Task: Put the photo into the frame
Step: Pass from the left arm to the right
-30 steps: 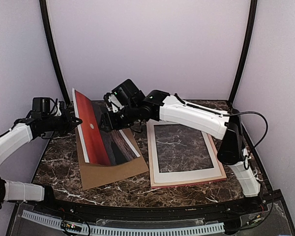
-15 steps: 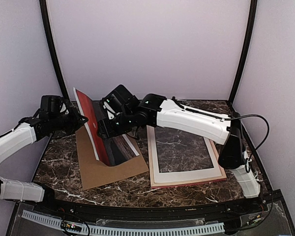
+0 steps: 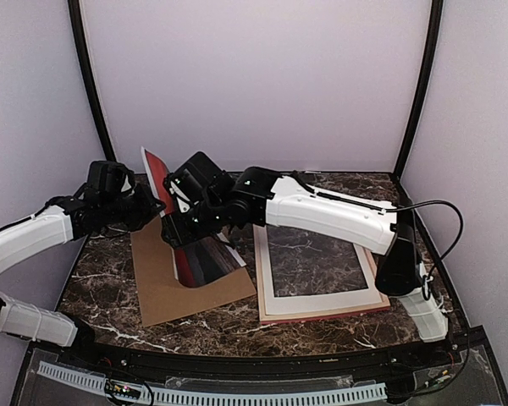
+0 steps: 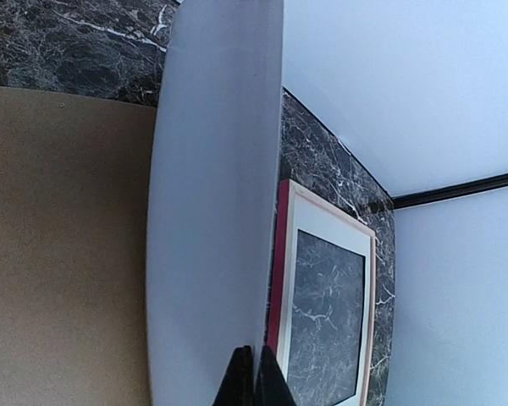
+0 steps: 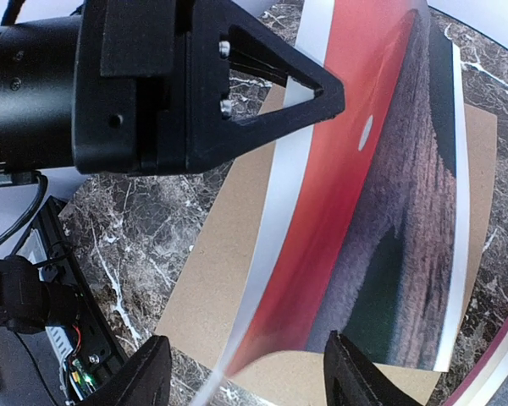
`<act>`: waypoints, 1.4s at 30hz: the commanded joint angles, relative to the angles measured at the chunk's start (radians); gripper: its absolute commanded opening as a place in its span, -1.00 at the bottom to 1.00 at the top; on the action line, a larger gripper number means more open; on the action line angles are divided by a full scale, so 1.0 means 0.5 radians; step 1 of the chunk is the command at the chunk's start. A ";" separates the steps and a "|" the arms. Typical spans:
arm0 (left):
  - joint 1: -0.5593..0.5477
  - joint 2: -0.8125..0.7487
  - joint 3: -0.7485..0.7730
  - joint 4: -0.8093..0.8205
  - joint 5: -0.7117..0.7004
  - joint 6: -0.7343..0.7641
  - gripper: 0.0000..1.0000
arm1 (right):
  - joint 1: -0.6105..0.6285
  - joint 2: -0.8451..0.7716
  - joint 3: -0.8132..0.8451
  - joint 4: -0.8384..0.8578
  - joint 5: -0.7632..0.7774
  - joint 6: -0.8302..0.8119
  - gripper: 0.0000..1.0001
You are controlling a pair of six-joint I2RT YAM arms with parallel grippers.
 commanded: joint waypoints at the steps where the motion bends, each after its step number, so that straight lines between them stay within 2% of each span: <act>1: -0.075 0.018 0.095 0.042 -0.095 -0.052 -0.99 | 0.024 0.058 0.050 -0.004 0.063 -0.007 0.22; 7: -0.153 0.051 0.119 0.063 -0.110 -0.098 -0.99 | 0.024 0.104 0.052 -0.039 0.162 0.027 0.14; 11: -0.185 0.053 0.133 0.065 -0.128 -0.102 -0.99 | 0.025 0.119 0.054 -0.085 0.255 0.030 0.01; 21: -0.233 0.063 0.137 0.077 -0.130 -0.104 -0.98 | 0.022 0.137 0.087 -0.154 0.371 0.038 -0.51; 24: -0.240 0.060 0.138 0.076 -0.134 -0.097 -0.91 | 0.022 0.126 0.085 -0.184 0.423 0.045 -0.64; 29: -0.241 0.051 0.152 0.070 -0.146 -0.074 -0.82 | 0.022 0.095 0.078 -0.217 0.486 0.052 -0.96; 32: -0.241 0.044 0.172 0.060 -0.148 -0.046 -0.75 | 0.020 0.077 0.076 -0.233 0.512 0.054 -1.00; 34: -0.241 0.038 0.200 0.047 -0.158 -0.010 -0.67 | 0.022 0.061 0.071 -0.236 0.519 0.052 -1.00; 38: -0.241 0.010 0.301 -0.023 -0.177 0.110 -0.36 | 0.005 0.009 0.034 -0.239 0.517 0.053 -1.00; 41: -0.241 -0.035 0.415 -0.091 -0.182 0.230 0.12 | -0.024 -0.083 -0.056 -0.215 0.493 0.052 -1.00; 42: -0.241 -0.046 0.440 -0.101 -0.176 0.302 0.22 | -0.036 -0.125 -0.101 -0.205 0.480 0.049 -1.00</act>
